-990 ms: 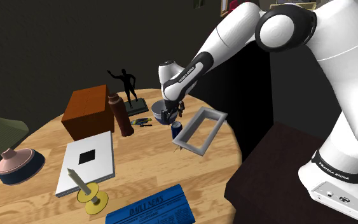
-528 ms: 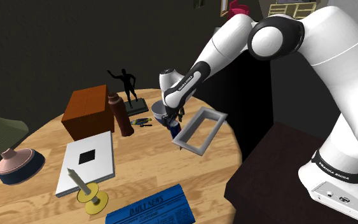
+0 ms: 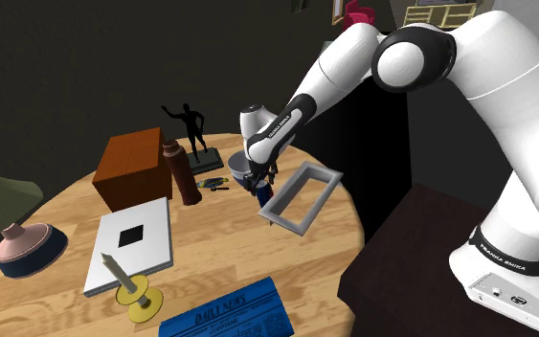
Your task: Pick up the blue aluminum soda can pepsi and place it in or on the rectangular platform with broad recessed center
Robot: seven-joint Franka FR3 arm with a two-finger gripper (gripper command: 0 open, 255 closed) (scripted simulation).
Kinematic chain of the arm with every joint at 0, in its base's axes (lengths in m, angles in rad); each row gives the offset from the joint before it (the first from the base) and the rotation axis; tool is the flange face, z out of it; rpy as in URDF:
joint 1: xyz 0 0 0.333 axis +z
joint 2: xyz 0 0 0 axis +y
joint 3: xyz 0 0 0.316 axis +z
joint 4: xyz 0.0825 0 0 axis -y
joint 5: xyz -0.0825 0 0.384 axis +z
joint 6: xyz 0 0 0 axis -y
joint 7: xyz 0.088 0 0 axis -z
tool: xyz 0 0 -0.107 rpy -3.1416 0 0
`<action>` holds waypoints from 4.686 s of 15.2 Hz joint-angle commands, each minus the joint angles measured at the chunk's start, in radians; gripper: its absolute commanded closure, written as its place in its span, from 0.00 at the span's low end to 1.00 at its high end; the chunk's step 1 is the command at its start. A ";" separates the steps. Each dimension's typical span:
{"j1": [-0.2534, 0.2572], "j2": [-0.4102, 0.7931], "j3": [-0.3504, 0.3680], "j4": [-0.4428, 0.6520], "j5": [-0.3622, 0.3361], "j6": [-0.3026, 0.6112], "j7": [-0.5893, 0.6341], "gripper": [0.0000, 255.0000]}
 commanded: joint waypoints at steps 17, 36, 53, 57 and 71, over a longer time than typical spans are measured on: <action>-0.005 -0.072 0.007 -0.021 0.007 -0.052 -0.004 1.00; -0.017 -0.238 0.025 -0.019 0.029 -0.219 -0.019 1.00; -0.138 -0.616 0.009 -0.432 0.086 -0.178 -0.171 1.00; -0.164 -0.677 -0.005 -0.526 0.096 -0.144 -0.214 1.00; -0.159 -0.549 -0.012 -0.568 0.074 0.025 -0.198 1.00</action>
